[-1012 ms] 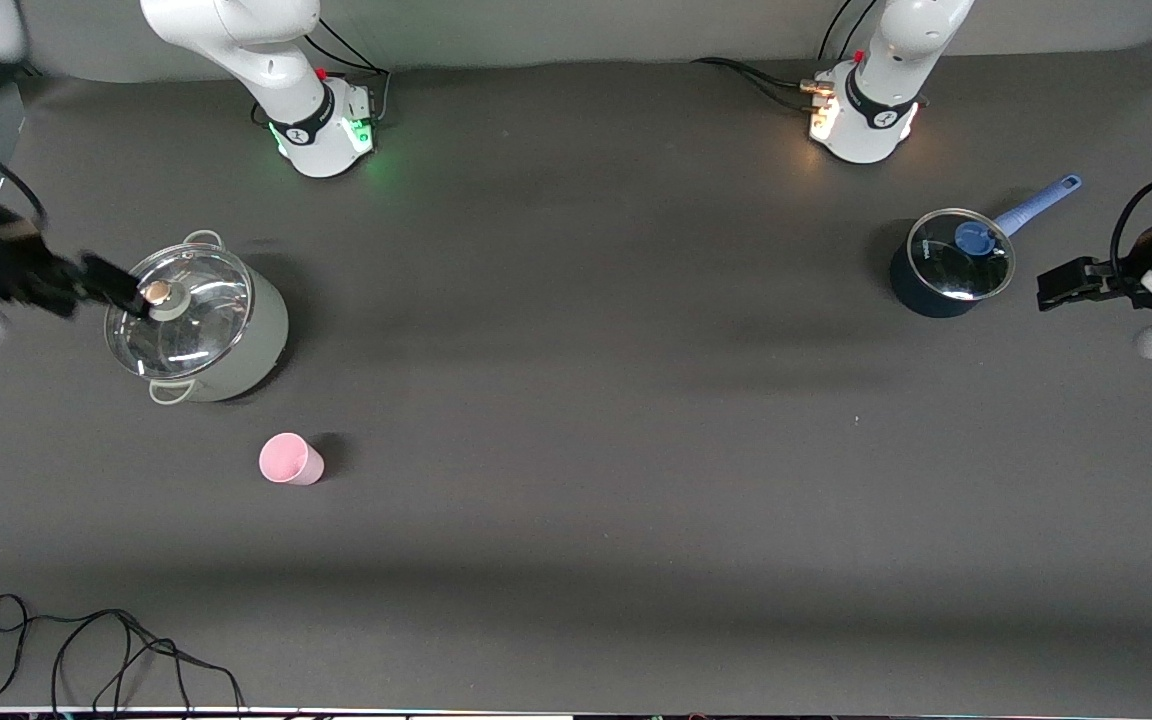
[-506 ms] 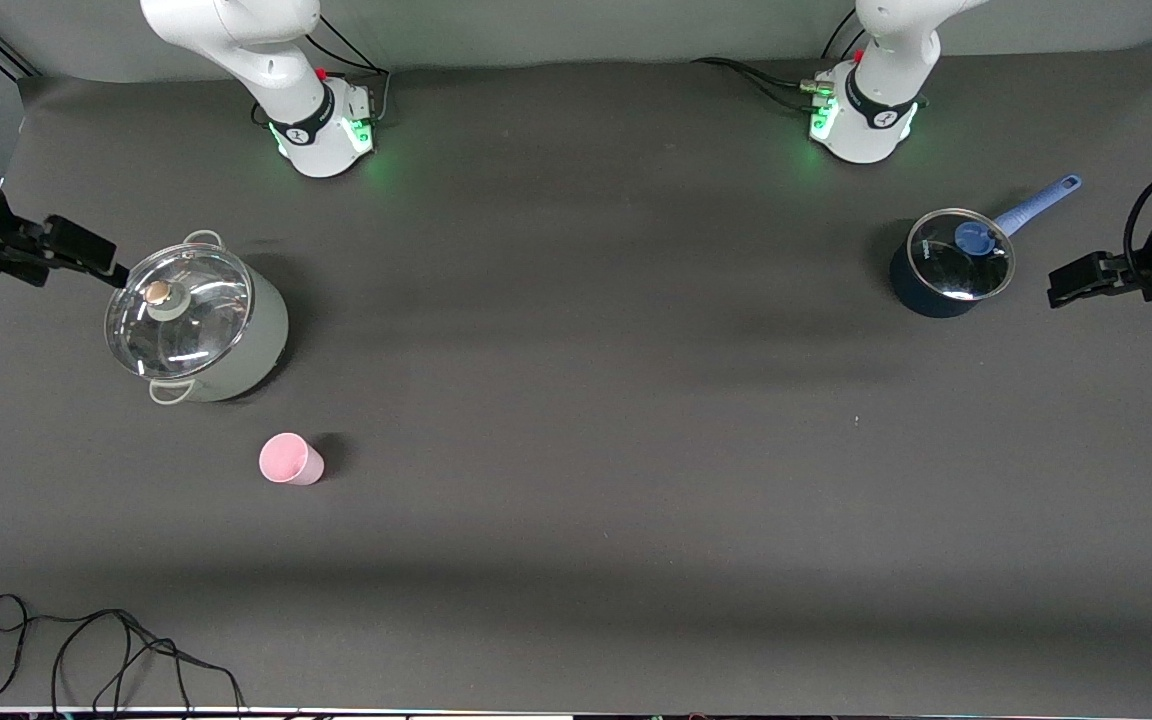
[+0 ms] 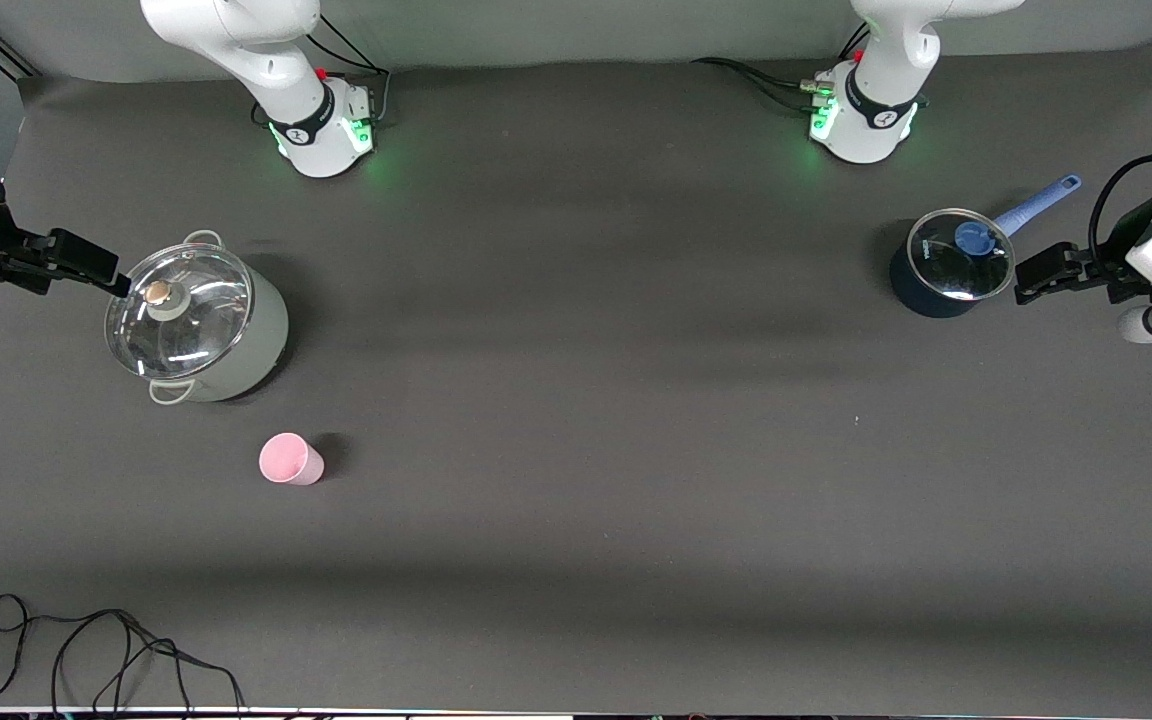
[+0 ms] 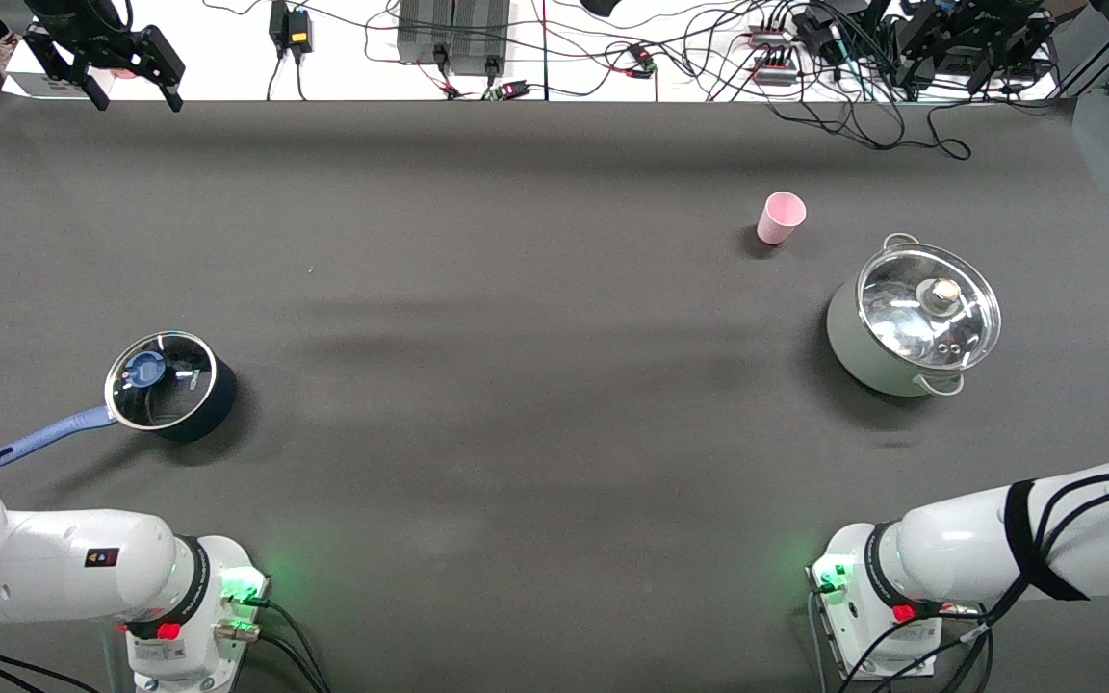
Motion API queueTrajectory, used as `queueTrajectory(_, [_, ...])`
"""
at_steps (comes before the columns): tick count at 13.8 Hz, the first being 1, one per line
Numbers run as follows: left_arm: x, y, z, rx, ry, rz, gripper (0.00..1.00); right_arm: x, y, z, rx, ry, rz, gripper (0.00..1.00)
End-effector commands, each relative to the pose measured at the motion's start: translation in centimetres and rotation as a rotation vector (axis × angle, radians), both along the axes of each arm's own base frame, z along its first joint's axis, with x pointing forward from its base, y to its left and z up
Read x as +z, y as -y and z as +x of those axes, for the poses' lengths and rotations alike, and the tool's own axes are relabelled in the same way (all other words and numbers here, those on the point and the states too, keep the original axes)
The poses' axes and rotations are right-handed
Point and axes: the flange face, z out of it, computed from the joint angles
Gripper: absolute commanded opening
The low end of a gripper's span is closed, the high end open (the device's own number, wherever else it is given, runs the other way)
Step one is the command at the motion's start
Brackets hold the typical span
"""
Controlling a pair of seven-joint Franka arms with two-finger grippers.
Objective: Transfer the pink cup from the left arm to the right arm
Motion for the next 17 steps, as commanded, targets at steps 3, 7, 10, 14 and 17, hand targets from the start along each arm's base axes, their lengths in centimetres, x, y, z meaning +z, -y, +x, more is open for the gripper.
queueTrajectory(3, [-0.11, -0.04, -0.27, -0.023, 0.032, -0.018, 1.0, 0.74, 0.08, 0.47, 0.015, 0.035, -0.02, 1.0])
queueTrajectory(7, [-0.49, 0.25, -0.02, -0.027, 0.03, -0.022, 1.0, 1.29, -0.07, 0.33, -0.003, 0.045, -0.006, 1.0])
queueTrajectory(10, [-0.44, 0.08, -0.1, -0.026, 0.027, -0.021, 1.0, 1.36, -0.08, 0.27, -0.02, 0.045, -0.005, 1.0])
queueTrajectory(14, [-0.25, -0.28, -0.25, -0.02, 0.019, -0.02, 1.0, 1.42, -0.67, 0.18, -0.064, 0.04, -0.006, 1.0])
queueTrajectory(17, [0.34, -0.21, -0.43, -0.022, 0.027, -0.018, 1.0, 1.4, -0.84, 0.14, -0.061, 0.037, -0.006, 1.0])
